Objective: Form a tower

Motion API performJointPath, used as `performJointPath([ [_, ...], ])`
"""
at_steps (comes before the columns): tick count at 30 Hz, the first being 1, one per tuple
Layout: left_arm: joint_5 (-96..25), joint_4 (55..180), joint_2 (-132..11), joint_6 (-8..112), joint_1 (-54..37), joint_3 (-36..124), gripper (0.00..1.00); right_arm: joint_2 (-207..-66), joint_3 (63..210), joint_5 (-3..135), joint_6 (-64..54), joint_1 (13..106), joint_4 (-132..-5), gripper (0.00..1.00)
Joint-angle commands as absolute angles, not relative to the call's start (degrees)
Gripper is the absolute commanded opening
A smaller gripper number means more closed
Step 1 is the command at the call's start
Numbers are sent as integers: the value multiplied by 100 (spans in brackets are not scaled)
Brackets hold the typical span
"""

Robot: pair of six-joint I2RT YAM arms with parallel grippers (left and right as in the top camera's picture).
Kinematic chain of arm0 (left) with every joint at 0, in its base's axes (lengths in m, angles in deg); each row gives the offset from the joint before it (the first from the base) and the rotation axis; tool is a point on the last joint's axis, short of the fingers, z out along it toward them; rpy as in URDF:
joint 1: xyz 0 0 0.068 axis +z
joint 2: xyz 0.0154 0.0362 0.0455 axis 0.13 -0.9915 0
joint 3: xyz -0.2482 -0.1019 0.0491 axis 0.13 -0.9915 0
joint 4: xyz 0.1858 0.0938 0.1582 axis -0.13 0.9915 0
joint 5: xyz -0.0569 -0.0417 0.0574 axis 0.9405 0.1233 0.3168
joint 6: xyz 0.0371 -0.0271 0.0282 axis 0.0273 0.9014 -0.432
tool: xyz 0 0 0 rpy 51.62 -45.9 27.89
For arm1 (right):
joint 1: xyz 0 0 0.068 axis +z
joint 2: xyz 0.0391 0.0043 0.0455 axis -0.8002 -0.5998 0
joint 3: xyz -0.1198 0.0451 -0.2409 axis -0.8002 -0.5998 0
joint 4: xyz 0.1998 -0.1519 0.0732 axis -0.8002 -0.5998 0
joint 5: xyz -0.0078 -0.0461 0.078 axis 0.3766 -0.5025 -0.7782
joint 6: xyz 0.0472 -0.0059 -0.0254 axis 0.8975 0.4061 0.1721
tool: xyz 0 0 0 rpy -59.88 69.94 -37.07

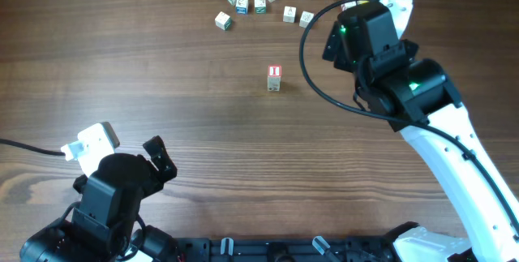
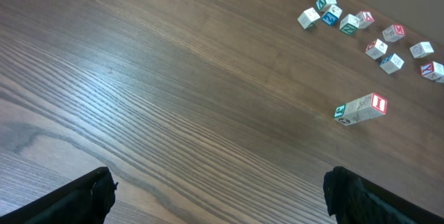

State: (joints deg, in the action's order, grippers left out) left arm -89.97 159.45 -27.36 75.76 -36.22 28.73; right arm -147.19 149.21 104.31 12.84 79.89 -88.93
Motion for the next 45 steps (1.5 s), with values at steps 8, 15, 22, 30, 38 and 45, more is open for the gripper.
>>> performJointPath([
  [8, -8971, 15929, -2732, 7463, -3609, 2858, 100, -14037, 14845, 10315, 410, 6896, -8528, 100],
  [15, -8971, 15929, -2732, 7463, -3609, 2858, 100, -12389, 12961, 9561, 178, 6682, -6489, 100],
  [22, -8971, 15929, -2732, 7463, -3609, 2858, 100, -9781, 9590, 8730, 235, 5735, -4240, 99],
  [30, -8971, 15929, -2732, 7463, -3609, 2858, 100, -7945, 7767, 8754, 240, 5611, -3197, 100],
  [38, -8971, 15929, -2732, 7463, -3609, 2858, 100, -6647, 6342, 8866, 257, 5606, -2334, 100],
  [45, -8971, 15929, -2732, 7463, -3609, 2858, 100, -6606, 6305, 9104, 410, 5580, -2964, 100],
])
